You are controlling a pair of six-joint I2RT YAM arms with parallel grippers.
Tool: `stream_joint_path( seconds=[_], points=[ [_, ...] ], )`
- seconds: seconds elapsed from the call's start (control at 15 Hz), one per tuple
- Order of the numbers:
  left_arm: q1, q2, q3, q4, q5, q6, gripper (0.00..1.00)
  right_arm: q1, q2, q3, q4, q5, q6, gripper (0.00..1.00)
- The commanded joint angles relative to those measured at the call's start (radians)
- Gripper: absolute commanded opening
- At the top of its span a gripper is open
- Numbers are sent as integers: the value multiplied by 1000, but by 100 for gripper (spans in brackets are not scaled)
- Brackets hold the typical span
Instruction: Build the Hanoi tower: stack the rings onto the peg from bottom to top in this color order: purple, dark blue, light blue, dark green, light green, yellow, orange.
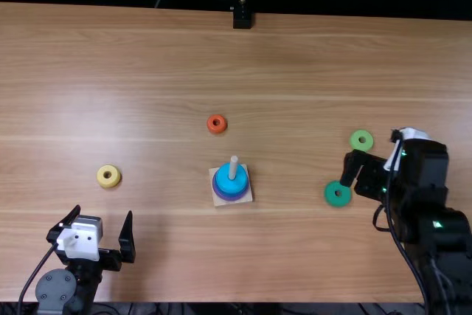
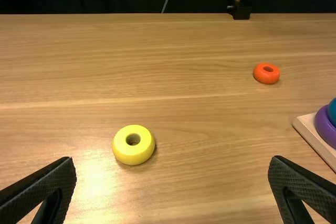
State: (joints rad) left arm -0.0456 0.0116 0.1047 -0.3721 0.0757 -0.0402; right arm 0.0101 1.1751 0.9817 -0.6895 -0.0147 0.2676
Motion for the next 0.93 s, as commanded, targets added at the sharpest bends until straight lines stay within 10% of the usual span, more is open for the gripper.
stream_joint_path(
  seconds=[0.0, 0.33, 0.87],
  points=[
    [3, -12, -105, -73, 22, 13, 100, 36, 81, 17, -7, 7, 49, 100],
    [3, -12, -105, -73, 22, 13, 100, 42, 268, 11, -6, 7, -41, 100],
    [3, -12, -105, -73, 22, 13, 100, 42, 417, -48, 7, 9, -85, 100]
  ],
)
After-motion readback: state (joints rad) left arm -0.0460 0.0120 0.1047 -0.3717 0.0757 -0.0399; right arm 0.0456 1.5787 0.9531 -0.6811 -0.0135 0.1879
